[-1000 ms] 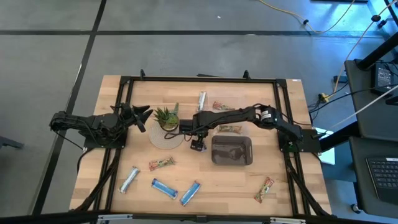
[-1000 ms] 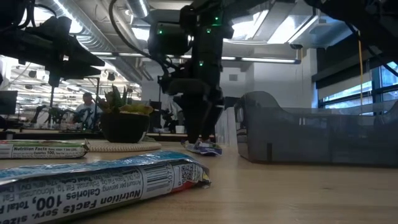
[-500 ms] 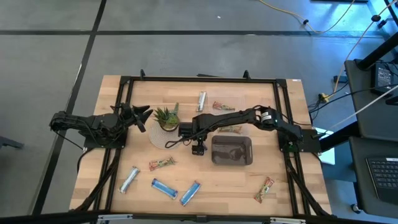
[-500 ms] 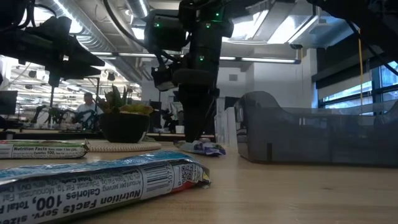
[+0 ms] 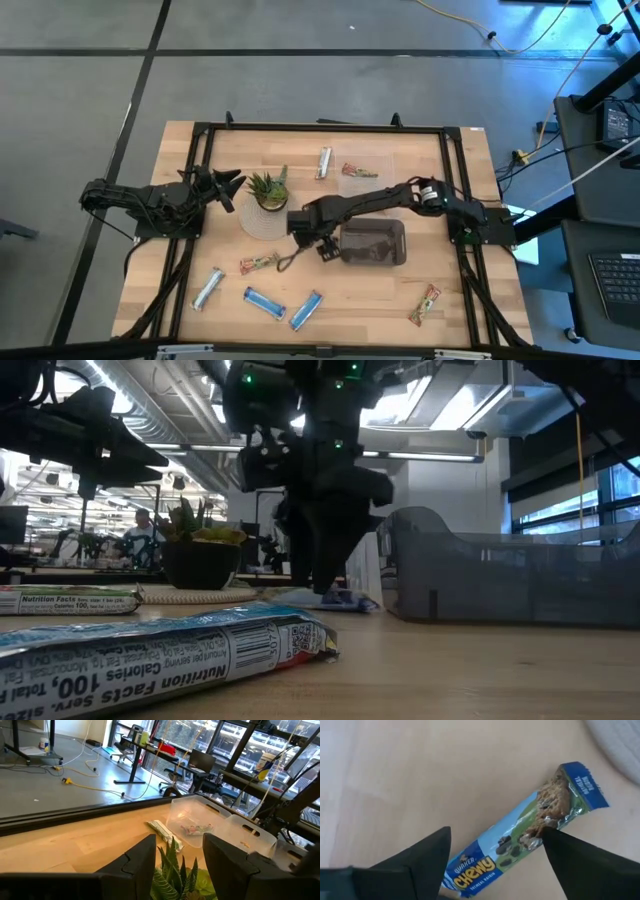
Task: Pick and place Granola Bars by type
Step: Put the top blue granola bar into the black bin
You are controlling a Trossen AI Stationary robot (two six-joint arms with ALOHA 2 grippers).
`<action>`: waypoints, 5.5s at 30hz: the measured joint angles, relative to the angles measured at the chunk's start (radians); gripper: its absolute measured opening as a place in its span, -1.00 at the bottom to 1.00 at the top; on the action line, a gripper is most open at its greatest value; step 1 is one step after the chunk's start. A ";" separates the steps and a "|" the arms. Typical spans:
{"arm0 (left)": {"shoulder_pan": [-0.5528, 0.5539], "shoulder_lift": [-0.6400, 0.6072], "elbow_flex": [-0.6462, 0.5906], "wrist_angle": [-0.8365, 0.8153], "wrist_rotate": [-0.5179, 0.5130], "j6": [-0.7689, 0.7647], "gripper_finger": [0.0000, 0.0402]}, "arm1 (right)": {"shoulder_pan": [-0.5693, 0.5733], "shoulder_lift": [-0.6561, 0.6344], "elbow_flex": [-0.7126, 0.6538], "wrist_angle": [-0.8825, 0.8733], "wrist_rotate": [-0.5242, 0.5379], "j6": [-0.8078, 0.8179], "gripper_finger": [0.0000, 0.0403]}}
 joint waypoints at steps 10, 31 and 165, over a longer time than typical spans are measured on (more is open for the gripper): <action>0.000 0.000 0.000 0.000 0.000 0.000 -0.22 | 0.035 0.001 0.009 0.024 0.142 0.010 0.49; 0.000 0.000 0.000 0.000 0.000 0.000 -0.22 | -0.037 0.055 0.013 0.053 -0.019 0.218 0.48; 0.000 0.000 0.000 0.000 0.026 -0.027 -0.22 | -0.082 0.074 0.042 -0.008 0.074 0.371 -0.58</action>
